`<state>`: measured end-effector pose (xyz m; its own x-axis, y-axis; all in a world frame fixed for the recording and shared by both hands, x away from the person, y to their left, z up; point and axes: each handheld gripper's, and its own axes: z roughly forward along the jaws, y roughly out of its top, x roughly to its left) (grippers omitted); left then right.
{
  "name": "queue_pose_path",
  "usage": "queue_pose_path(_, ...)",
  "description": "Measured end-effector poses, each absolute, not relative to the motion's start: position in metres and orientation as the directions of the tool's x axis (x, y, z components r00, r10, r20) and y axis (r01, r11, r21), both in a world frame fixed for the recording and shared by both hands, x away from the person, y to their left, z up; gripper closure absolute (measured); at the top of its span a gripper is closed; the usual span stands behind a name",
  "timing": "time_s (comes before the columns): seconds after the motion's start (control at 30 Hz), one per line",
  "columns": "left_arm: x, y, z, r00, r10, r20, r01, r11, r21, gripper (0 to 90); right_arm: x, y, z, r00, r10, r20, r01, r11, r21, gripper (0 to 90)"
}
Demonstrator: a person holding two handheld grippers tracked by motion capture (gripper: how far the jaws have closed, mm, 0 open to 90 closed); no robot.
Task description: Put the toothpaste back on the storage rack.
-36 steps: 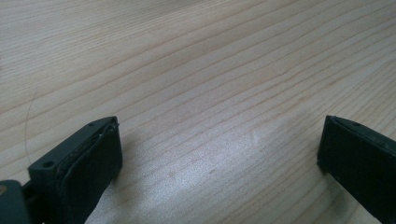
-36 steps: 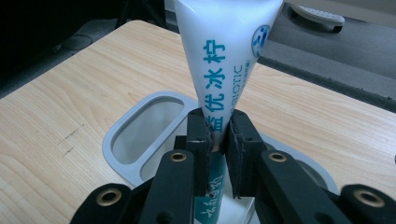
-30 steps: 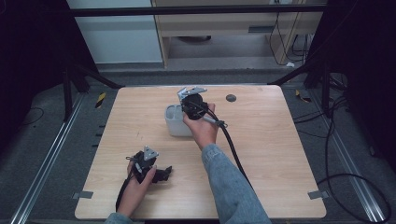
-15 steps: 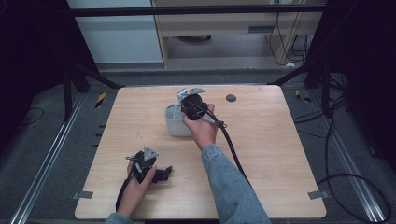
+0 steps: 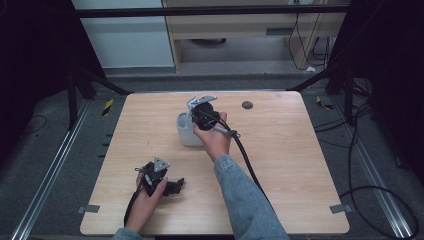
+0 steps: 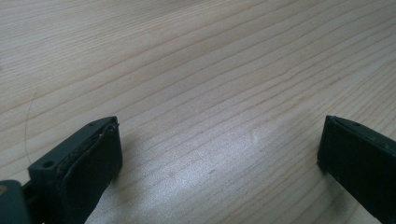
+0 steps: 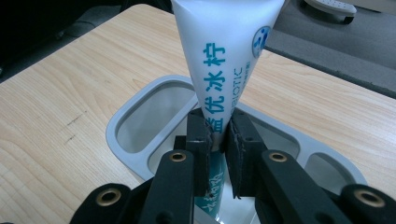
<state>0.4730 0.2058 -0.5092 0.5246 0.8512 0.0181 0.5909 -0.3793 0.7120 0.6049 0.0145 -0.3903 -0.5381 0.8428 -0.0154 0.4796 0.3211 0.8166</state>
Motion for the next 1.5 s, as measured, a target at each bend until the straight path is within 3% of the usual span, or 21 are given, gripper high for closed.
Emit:
queue_pose_path(1.0, 0.473, 0.206, -0.509, 0.524, 0.851, 0.018, 0.591, -0.379, 0.712, 0.0, 0.613, 0.026, -0.389, -0.553, 0.833, -0.014, 0.495, 0.342, 0.799, 78.1)
queue_pose_path(1.5, 0.473, 0.206, -0.509, 0.524, 0.852, 0.018, 0.591, -0.379, 0.712, 0.0, 0.616, 0.027, -0.388, -0.558, 0.83, -0.011, 0.508, 0.352, 0.786, 72.5)
